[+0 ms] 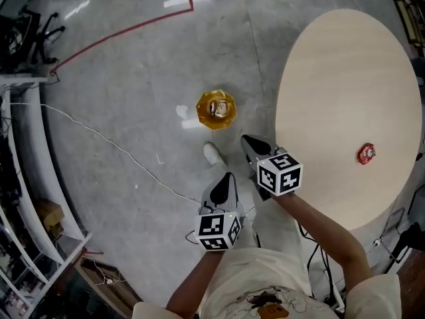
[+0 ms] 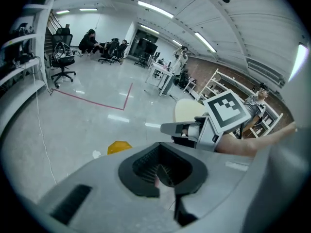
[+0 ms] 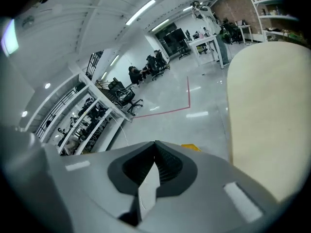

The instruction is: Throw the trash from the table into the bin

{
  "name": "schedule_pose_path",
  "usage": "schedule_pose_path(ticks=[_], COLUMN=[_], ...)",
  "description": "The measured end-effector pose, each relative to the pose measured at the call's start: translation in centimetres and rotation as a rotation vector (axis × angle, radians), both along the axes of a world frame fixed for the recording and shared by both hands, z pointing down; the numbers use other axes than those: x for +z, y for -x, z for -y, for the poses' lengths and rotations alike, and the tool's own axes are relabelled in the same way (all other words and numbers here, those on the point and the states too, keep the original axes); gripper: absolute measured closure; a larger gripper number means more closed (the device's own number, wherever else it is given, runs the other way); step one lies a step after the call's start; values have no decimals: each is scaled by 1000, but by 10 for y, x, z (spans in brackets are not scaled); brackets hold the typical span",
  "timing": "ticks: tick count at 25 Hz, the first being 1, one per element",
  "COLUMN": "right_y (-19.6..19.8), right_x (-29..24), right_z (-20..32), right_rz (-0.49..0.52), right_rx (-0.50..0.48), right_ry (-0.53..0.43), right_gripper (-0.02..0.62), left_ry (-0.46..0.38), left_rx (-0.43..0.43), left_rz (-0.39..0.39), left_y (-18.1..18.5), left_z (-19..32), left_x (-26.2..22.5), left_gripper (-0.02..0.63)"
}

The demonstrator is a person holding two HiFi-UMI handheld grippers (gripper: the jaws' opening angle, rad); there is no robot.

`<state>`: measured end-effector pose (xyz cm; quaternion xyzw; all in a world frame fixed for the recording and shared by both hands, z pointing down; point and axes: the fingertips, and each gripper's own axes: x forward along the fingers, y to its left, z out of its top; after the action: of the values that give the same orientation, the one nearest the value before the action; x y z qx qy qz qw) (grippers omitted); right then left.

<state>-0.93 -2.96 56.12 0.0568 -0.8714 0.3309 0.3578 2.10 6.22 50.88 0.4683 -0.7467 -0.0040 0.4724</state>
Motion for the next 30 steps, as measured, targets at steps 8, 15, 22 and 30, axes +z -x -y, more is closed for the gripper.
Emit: schedule_pose_path(ticks=[8,15,22,30], right_y=[-102,-209,-277,-342], right_x=[-56,-71,-84,-49], right_z=[46,87,111,155], right_rz=[49,37,75,-43], right_rx=[157,320,518,698], right_ry=[28,-21,-53,-238], right_gripper=[588,588,588,555], left_ry=[-54,-74,-121,-150], left_rx=[81,212,272,349], left_rz=[56,50,107,141], left_y=[-65,-107,-129,-141], left_z=[28,64,87,102], left_x=[-64,-101,-126,-122], left_gripper=[603,603,603,603])
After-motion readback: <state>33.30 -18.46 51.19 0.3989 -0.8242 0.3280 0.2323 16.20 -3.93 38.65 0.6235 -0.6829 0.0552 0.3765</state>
